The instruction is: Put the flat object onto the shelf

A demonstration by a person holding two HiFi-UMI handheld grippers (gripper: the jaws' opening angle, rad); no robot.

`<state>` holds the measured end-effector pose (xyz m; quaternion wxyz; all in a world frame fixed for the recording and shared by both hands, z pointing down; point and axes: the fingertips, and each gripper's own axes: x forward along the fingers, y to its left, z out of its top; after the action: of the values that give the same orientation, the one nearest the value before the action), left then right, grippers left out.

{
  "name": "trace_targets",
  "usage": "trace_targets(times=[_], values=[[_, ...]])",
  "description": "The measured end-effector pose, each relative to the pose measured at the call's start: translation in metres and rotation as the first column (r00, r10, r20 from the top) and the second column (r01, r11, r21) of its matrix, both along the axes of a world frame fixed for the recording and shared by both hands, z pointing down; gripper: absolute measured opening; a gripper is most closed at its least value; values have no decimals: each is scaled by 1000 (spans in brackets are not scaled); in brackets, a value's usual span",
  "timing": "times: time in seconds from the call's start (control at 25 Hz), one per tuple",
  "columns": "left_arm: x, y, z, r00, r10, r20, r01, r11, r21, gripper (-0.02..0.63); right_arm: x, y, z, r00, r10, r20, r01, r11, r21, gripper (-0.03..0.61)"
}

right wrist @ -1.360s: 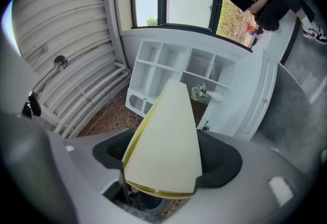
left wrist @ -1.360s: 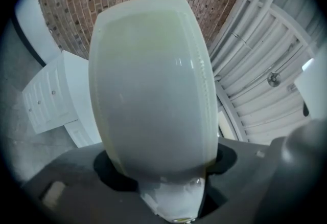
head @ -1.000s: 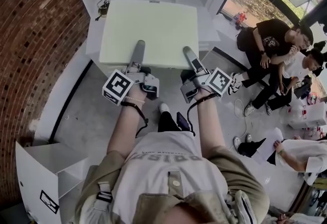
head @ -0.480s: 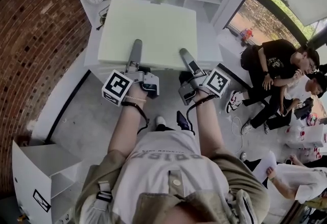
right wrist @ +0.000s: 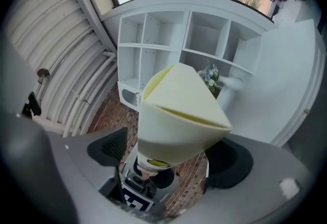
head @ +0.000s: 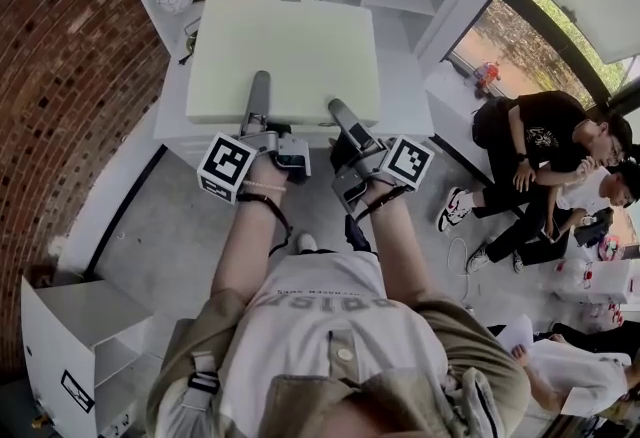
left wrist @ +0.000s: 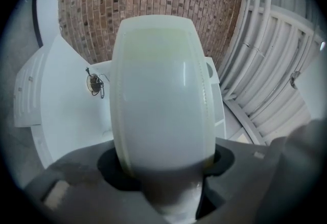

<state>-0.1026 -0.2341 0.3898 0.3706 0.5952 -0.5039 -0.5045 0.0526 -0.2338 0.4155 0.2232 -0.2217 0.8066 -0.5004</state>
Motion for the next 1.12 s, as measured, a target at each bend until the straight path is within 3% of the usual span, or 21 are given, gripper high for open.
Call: trace_targets(times=[0.24,0.36,0.52,1.12], values=[[13,-26,11,1000,3,-6,-3,1000,-25,302,-13,-27,8,1000,-21,16,22,999,-40,467],[20,-38,13,1000,8,-6,-8,1000,-28,302,-11,-40,11,1000,-11,10,11,999,-48,382],[21,-57,13,1000,11,4,-11,1000,-18,302,-9,-60,12,1000,-17,11,17,999,-45,376],[18,-116,-18,990,100,101,-108,992,70,348,-18,-121,-19,999,-31,22,29,996,87,368]])
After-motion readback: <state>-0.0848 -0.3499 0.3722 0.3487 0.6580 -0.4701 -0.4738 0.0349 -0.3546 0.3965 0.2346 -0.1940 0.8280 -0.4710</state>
